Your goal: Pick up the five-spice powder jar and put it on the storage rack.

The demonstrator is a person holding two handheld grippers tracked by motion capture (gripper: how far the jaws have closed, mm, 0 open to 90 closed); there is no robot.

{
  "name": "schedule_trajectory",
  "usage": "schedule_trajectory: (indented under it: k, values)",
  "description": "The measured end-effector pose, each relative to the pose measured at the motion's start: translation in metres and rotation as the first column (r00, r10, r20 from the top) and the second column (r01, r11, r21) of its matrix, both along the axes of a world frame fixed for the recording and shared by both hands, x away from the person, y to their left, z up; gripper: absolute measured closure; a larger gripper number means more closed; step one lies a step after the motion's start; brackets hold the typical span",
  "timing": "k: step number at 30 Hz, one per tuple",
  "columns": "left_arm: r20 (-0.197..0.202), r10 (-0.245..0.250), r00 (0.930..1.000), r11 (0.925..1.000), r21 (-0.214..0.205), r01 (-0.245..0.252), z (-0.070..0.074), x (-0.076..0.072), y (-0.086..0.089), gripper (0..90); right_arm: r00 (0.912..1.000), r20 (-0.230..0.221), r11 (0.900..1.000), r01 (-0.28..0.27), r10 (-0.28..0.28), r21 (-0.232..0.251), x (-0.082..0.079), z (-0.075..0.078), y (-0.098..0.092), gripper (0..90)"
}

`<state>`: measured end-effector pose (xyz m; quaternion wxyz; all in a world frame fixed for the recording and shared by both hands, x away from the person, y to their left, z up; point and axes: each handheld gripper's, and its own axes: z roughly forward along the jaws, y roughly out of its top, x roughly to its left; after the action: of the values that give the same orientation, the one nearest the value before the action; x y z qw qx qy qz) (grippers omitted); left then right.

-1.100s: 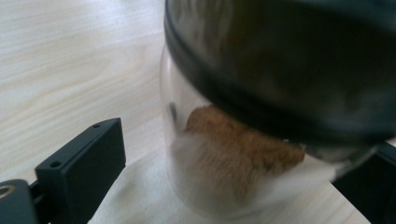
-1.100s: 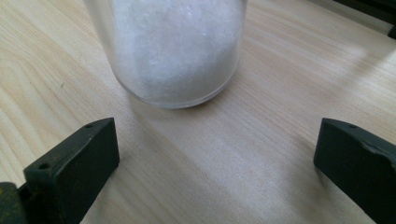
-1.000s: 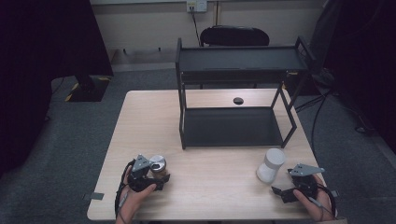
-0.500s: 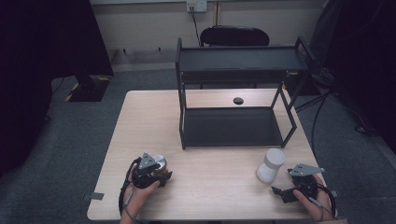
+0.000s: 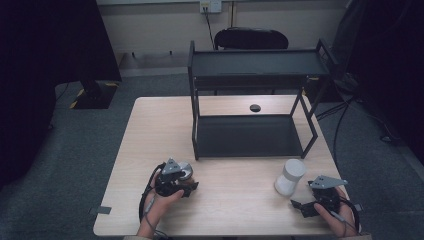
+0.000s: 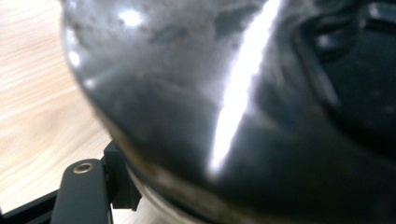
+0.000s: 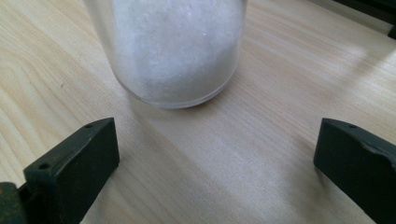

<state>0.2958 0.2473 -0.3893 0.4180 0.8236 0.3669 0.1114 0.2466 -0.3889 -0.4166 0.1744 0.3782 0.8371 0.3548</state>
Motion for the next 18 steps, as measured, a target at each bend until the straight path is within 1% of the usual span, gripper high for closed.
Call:
schedule_trajectory:
  k: [1, 3, 7, 10, 15, 18]
  values:
    - [0.000, 0.000, 1.0000, 1.0000, 0.000, 0.000, 0.000, 0.000, 0.000, 29.8, 1.0000, 0.000, 1.0000, 0.000, 0.000, 0.000, 0.000, 0.000, 0.000, 0.0]
    - [0.002, -0.010, 0.9999, 0.9999, 0.001, 0.010, 0.005, 0.004, -0.006, 29.8, 1.0000, 0.000, 1.0000, 0.000, 0.000, 0.000, 0.000, 0.000, 0.000, 0.0]
    - [0.007, -0.047, 0.9989, 0.9989, 0.001, 0.047, 0.015, 0.012, -0.015, 29.8, 1.0000, 0.000, 1.0000, 0.000, 0.000, 0.000, 0.000, 0.000, 0.000, 0.0]
    - [0.007, -0.062, 0.9981, 0.9980, -0.014, 0.062, 0.022, 0.017, -0.020, 29.9, 1.0000, 0.000, 1.0000, 0.000, 0.000, 0.000, 0.000, 0.000, 0.000, 0.0]
    - [0.011, -0.084, 0.9964, 0.9964, -0.007, 0.084, 0.033, 0.025, -0.030, 29.9, 1.0000, 0.000, 1.0000, 0.000, 0.000, 0.000, 0.000, 0.000, 0.000, 0.0]
    - [0.017, -0.098, 0.9951, 0.9951, -0.014, 0.098, 0.040, 0.029, -0.035, 29.9, 1.0000, 0.000, 1.0000, 0.000, 0.000, 0.000, 0.000, 0.000, 0.000, 0.0]
